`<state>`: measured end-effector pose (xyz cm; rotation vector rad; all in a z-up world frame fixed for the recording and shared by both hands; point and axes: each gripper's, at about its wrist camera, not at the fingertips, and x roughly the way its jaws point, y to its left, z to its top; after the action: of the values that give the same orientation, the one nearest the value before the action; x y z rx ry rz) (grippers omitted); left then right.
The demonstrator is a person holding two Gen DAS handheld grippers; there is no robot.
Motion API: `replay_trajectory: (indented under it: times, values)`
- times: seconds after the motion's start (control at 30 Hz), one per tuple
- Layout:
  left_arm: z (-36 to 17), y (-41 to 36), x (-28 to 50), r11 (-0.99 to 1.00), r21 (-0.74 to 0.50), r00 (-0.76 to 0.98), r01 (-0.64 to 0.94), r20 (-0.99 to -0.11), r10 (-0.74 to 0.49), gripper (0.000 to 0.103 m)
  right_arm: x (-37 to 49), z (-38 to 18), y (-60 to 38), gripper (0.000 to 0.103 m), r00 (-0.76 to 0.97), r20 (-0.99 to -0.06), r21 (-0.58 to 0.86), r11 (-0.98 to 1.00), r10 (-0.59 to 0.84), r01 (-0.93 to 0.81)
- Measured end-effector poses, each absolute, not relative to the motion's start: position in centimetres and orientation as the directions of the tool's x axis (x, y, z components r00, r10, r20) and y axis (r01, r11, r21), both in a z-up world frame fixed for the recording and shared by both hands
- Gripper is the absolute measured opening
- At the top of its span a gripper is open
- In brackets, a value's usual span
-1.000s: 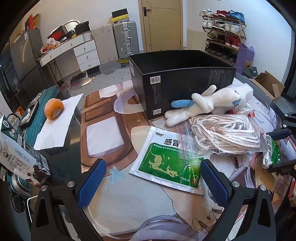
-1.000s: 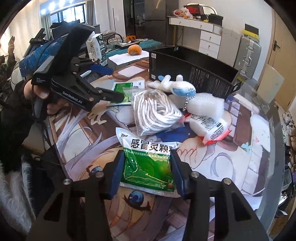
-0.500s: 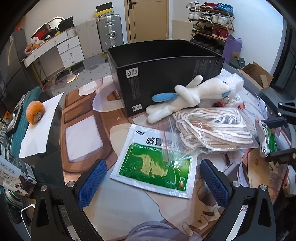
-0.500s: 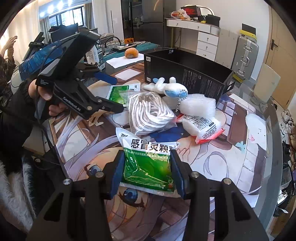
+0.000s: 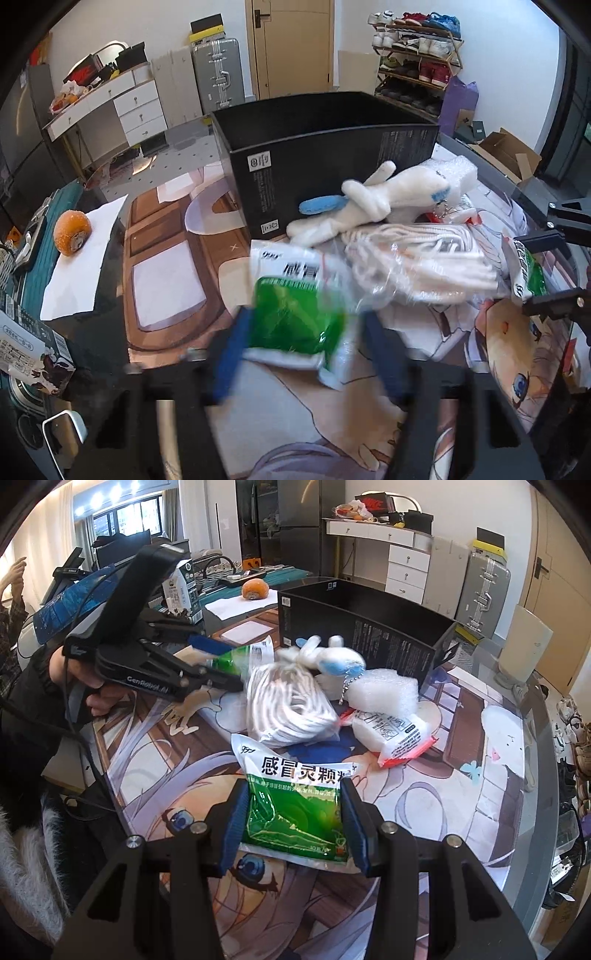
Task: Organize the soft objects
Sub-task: 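Grasp the green sachet with the left gripper while the right gripper lifts its sachet, then carry both green sachets over the black box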
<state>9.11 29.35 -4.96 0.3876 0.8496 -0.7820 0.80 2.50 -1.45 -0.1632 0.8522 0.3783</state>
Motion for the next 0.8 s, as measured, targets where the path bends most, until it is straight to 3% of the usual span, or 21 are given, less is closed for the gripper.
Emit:
replay_trajectory:
  times: [0.07, 0.13, 0.6, 0.8]
  values:
    - [-4.9, 29.8, 8.9, 0.669, 0.004, 0.419, 0.744, -0.782, -0.461, 0.032, 0.8, -1.2, 2.4, 0.048, 0.603, -0.755, 0.007, 0.923, 0.257, -0.384]
    - [-4.9, 30.2, 8.7, 0.671, 0.005, 0.426, 0.742, -0.777, -0.464, 0.029, 0.7, -1.1, 2.5, 0.048, 0.607, -0.752, 0.004, 0.924, 0.256, -0.383]
    - [-3.7, 32.7, 7.5, 0.717, -0.004, 0.479, 0.697, -0.741, -0.47, 0.028, 0.3, 0.1, 2.2, 0.048, 0.661, -0.707, -0.007, 0.932, 0.252, -0.363]
    - [-1.7, 33.8, 7.1, 0.732, -0.036, 0.516, 0.68, -0.685, -0.514, 0.028, 0.4, 0.8, 1.8, 0.048, 0.703, -0.673, -0.012, 0.947, 0.23, -0.321]
